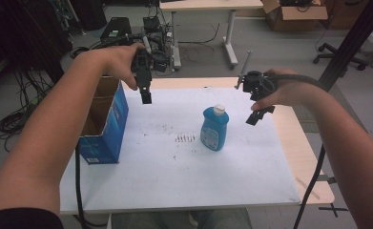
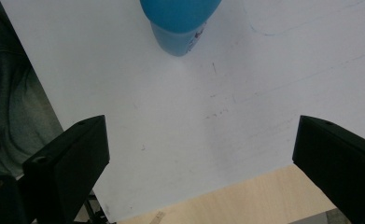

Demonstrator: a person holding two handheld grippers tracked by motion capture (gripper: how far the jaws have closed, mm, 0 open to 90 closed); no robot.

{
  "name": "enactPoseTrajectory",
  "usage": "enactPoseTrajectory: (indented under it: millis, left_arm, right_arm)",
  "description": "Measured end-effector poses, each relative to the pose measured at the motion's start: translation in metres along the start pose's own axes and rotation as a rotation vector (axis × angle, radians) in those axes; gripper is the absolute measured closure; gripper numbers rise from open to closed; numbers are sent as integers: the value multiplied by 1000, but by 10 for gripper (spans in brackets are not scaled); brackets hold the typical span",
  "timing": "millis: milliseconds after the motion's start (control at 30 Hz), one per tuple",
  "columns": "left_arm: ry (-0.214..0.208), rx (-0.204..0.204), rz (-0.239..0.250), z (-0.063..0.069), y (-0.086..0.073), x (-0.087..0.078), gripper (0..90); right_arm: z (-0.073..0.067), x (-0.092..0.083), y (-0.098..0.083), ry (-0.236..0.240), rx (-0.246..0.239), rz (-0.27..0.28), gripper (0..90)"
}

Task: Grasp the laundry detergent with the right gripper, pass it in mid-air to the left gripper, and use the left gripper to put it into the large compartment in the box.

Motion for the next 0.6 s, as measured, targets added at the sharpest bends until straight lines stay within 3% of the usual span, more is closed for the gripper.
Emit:
enactPoseTrajectory:
  millis: [600]
  left_arm:
    - [13,9,5,7,-5,-3,2]
  right_arm:
    - [-5,2,0,-8,9,4,40]
Point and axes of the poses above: each handheld gripper's, and its own axes: x roughly forward along the jaws, y roughly out of its top, z roughly to its right, the point moved 2 cm from there along x, roughly forward along the jaws, and after that the axes turned 8 degrees about z, right-handed, at the moved point
